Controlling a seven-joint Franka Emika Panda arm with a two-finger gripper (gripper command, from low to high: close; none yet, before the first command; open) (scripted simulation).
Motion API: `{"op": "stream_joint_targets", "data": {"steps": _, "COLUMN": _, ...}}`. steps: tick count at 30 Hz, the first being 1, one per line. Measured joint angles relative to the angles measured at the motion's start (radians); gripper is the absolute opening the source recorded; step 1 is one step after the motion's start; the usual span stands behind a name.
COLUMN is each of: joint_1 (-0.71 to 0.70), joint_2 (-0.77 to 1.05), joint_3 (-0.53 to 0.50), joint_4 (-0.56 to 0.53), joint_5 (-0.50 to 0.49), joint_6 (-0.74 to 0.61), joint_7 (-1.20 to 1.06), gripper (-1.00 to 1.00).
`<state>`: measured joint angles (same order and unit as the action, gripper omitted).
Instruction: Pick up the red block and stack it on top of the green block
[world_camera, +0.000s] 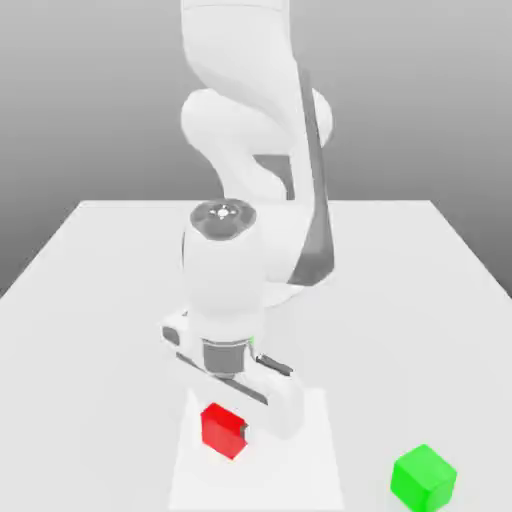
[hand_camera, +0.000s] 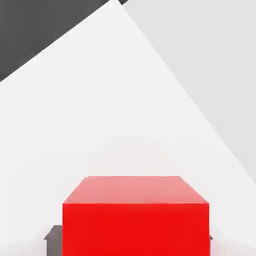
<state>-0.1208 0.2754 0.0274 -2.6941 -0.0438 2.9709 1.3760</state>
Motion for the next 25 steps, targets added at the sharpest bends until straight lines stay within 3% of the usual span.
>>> {"op": "stream_joint_targets", "data": {"steps": 7, "joint_1": -0.008, "joint_2": -0.202, "joint_3": 0.020, "joint_4": -0.027, "joint_5": 0.032, "joint_6": -0.175, "joint_7": -0.026, "gripper": -1.00}}
{"op": "stream_joint_targets", "data": {"steps": 17, "joint_1": 0.217, "joint_2": -0.088, "joint_3": 0.224, "joint_4": 0.296, "joint_5": -0.044, "joint_6": -0.393, "joint_7": -0.221, "gripper": -1.00}}
{"op": "stream_joint_targets", "data": {"steps": 21, "joint_1": 0.260, "joint_2": 0.042, "joint_3": 0.209, "joint_4": 0.332, "joint_5": -0.116, "joint_6": -0.304, "joint_7": -0.192, "gripper": -1.00}}
{"op": "stream_joint_targets", "data": {"steps": 22, "joint_1": 0.268, "joint_2": 0.067, "joint_3": 0.200, "joint_4": 0.334, "joint_5": -0.129, "joint_6": -0.282, "joint_7": -0.183, "gripper": 1.00}}
{"op": "stream_joint_targets", "data": {"steps": 25, "joint_1": 0.268, "joint_2": 0.067, "joint_3": 0.200, "joint_4": 0.334, "joint_5": -0.129, "joint_6": -0.282, "joint_7": -0.183, "gripper": 1.00}}
